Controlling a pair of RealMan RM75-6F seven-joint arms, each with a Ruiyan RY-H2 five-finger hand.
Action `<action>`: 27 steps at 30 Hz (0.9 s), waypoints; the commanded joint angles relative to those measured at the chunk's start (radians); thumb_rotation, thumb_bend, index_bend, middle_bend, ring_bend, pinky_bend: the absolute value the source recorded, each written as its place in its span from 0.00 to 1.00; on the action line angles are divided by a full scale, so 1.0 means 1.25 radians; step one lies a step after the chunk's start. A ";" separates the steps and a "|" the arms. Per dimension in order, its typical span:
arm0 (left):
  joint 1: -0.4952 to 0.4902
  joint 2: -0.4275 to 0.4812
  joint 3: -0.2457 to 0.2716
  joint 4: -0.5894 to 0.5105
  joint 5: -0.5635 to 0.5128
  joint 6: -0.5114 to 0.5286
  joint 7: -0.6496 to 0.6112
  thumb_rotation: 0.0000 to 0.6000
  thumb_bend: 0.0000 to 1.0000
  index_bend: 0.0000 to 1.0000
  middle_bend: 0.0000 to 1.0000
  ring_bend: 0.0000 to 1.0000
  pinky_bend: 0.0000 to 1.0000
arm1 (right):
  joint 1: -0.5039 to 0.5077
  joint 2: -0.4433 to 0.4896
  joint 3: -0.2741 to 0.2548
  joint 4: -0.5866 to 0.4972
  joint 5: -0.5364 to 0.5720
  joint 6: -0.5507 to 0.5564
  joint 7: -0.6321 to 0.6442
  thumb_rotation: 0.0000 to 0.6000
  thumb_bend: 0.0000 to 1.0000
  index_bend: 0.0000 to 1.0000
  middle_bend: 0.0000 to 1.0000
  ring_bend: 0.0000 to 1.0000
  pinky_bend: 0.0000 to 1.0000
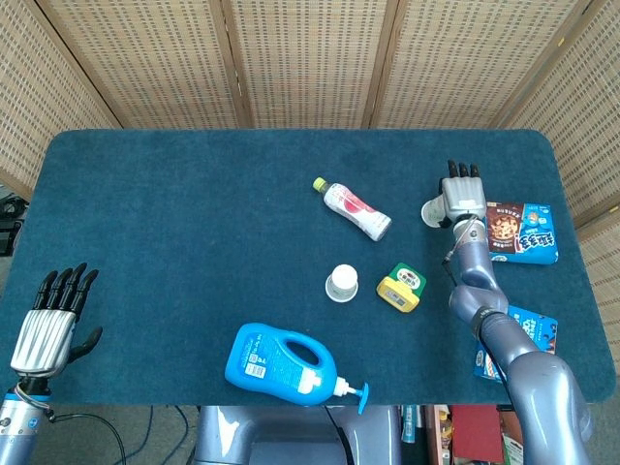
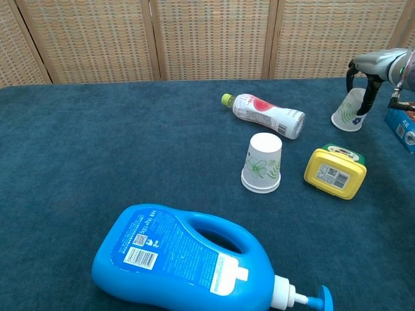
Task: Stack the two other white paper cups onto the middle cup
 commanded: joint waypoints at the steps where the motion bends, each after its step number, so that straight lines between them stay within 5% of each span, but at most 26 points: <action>1: 0.000 0.001 0.000 0.000 0.001 0.001 -0.001 1.00 0.32 0.00 0.00 0.00 0.00 | -0.002 0.001 0.004 -0.002 -0.010 0.005 0.005 1.00 0.16 0.47 0.15 0.00 0.10; 16: -0.002 0.006 0.002 -0.003 0.003 -0.002 -0.013 1.00 0.32 0.00 0.00 0.00 0.00 | -0.024 0.092 0.030 -0.150 -0.040 0.083 -0.030 1.00 0.16 0.51 0.17 0.00 0.10; 27: -0.005 0.011 0.007 -0.001 0.008 -0.010 -0.043 1.00 0.32 0.00 0.00 0.00 0.00 | -0.105 0.332 0.008 -0.622 -0.074 0.292 -0.164 1.00 0.16 0.52 0.17 0.00 0.10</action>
